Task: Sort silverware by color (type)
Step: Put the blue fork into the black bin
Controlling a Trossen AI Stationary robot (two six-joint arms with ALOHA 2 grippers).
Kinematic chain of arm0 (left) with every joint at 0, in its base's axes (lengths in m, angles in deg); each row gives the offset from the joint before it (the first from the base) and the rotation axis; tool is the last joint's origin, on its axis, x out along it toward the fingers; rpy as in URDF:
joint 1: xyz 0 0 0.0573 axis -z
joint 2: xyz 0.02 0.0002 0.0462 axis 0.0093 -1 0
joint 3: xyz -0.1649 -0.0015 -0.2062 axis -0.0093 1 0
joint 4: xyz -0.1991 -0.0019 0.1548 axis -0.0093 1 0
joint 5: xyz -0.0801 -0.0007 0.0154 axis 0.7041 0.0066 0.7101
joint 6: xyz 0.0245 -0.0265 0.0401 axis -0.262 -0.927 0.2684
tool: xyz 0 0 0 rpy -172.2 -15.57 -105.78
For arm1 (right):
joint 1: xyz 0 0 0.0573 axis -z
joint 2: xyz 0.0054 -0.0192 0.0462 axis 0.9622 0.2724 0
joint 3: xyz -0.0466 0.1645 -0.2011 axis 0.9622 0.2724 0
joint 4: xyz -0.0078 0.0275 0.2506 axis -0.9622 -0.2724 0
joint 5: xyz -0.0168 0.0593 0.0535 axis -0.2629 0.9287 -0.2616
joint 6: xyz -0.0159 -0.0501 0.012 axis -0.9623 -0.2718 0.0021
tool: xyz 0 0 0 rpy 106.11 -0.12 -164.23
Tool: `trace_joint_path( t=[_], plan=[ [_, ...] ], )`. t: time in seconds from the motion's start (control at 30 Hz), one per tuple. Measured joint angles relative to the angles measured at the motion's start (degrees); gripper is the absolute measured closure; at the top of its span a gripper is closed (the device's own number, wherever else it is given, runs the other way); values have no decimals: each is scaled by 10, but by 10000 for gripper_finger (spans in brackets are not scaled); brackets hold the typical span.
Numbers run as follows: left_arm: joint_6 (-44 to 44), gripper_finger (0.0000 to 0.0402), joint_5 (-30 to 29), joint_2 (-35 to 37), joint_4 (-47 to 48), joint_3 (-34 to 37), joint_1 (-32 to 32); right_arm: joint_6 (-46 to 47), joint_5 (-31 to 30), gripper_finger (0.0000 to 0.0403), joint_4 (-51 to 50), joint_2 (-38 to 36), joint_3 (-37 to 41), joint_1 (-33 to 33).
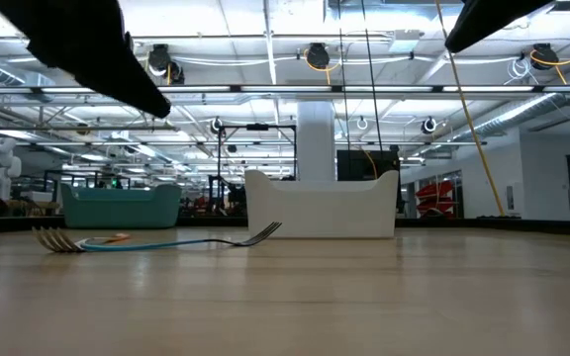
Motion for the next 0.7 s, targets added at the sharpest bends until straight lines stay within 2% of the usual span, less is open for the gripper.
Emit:
trace_joint_path(
  t=[0.33, 0.7],
  plan=[
    [31, 201, -6, -76, -29, -5, -35, -10, 0, 403, -2, 0, 0, -3],
    [31, 190, 17, -152, -84, -5, -68, -11, 0, 403, -3, 0, 0, -7]
  ],
)
